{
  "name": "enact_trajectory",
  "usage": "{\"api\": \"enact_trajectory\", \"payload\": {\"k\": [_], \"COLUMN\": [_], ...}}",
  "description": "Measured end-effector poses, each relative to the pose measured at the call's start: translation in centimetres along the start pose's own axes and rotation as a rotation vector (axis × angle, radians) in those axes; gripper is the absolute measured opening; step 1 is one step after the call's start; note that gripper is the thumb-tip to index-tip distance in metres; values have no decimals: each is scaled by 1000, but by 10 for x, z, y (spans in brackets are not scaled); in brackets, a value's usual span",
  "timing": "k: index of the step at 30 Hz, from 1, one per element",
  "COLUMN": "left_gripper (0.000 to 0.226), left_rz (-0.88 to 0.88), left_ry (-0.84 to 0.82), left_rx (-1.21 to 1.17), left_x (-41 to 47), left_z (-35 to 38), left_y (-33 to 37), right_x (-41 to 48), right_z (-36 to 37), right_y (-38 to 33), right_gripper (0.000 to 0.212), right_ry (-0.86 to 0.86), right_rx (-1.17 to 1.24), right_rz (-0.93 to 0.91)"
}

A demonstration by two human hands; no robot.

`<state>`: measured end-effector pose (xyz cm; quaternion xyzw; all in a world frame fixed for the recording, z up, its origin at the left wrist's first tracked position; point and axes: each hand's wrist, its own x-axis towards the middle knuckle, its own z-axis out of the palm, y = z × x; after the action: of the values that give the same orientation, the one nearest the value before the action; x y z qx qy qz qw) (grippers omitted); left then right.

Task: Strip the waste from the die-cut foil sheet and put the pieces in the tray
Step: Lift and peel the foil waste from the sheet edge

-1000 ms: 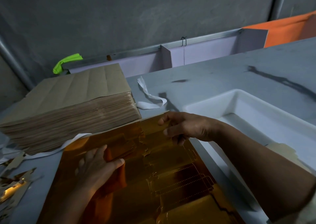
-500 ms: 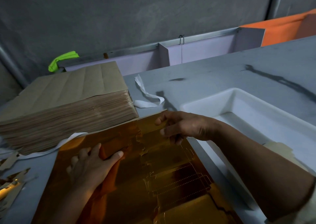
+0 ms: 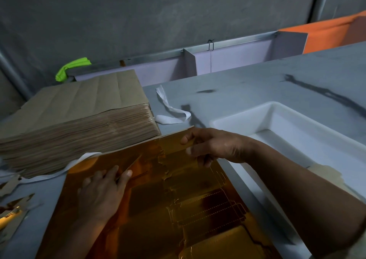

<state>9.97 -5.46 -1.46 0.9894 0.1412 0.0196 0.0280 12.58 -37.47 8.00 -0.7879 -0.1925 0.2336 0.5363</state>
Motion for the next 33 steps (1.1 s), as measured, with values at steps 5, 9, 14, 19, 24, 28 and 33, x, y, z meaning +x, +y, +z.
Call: {"api": "enact_trajectory", "payload": {"k": [5,9,14,19,24,28,33], "left_gripper": [102,106,99,89,52,45,33], "left_rz": [9,18,100,134,159,137,118], "left_ry": [-86,-114,-87,4,81,91,190], "left_rx": [-8,-19,56,112,96,137,10], "left_x": [4,9,11,7,8,7,-2], "left_z": [-6,-16,-22,-20,-20,-20,-26], "left_y": [-2,-4,1,6,8,8,14], "right_x": [-1,0,-1,-2,-2,-1,0], "right_z": [1,1,1,1,1,1,2], "right_y": [0,-1,-1,-2,-3,-2,-2], "right_gripper": [31,31,30,31,30,28,25], "right_ry": [3,-1,-2,0,-1,-3,-1], "right_rx": [-20,-26,-41,-46,-43,-54,-63], "right_rz": [5,8,1,3,2,0,0]}}
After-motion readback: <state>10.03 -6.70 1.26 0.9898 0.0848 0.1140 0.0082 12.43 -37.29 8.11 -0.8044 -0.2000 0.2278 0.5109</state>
